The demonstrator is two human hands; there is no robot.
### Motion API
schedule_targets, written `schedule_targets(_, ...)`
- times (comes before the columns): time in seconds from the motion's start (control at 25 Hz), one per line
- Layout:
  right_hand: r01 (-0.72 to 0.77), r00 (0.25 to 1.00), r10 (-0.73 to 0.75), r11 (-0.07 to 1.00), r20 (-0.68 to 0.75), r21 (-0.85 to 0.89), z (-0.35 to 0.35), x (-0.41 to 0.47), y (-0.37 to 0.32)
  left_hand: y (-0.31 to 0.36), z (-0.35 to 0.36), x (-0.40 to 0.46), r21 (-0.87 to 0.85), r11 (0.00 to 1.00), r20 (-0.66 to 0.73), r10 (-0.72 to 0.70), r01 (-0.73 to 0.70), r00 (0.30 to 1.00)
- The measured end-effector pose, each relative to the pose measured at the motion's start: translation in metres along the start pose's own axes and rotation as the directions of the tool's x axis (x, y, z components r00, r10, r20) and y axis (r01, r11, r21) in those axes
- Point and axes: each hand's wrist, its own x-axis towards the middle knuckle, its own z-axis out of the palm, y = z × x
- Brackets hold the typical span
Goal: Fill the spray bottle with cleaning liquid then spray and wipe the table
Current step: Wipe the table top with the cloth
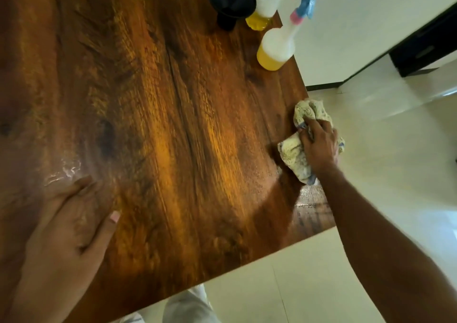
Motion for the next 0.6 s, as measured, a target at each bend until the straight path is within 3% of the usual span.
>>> schedule_targets(0.04,-0.013,1.000,0.013,1.000,-0.009,0.003,-0.003,-0.028,0.017,-0.001,-0.003,-0.006,-0.022,1.000,-0.011,0.015,-0.015,1.000)
schedule_targets(0.16,-0.129,0.991,0.128,0.992,-0.038,-0.002,-0.010,-0.116,0.058,0.006,-0.030,-0.024,0.233,0.958,-0.070,0.186,-0.165,0.980)
schedule_targets(0.28,-0.221,0.973,0.223,0.974,-0.062,0.043,-0.006,-0.183,0.055,0.001,-0.054,-0.064,0.200,0.963,-0.070,0.195,-0.178,0.978)
schedule_targets(0.4,-0.223,0.972,0.230,0.967,-0.040,0.123,0.003,-0.228,0.003,-0.026,-0.076,-0.097,0.214,0.967,-0.067,0.156,-0.139,0.986)
schedule_targets(0.6,-0.017,0.998,0.027,0.983,-0.052,0.183,0.038,-0.312,-0.161,-0.088,-0.142,-0.162,0.207,0.978,-0.186,0.058,-0.018,0.981)
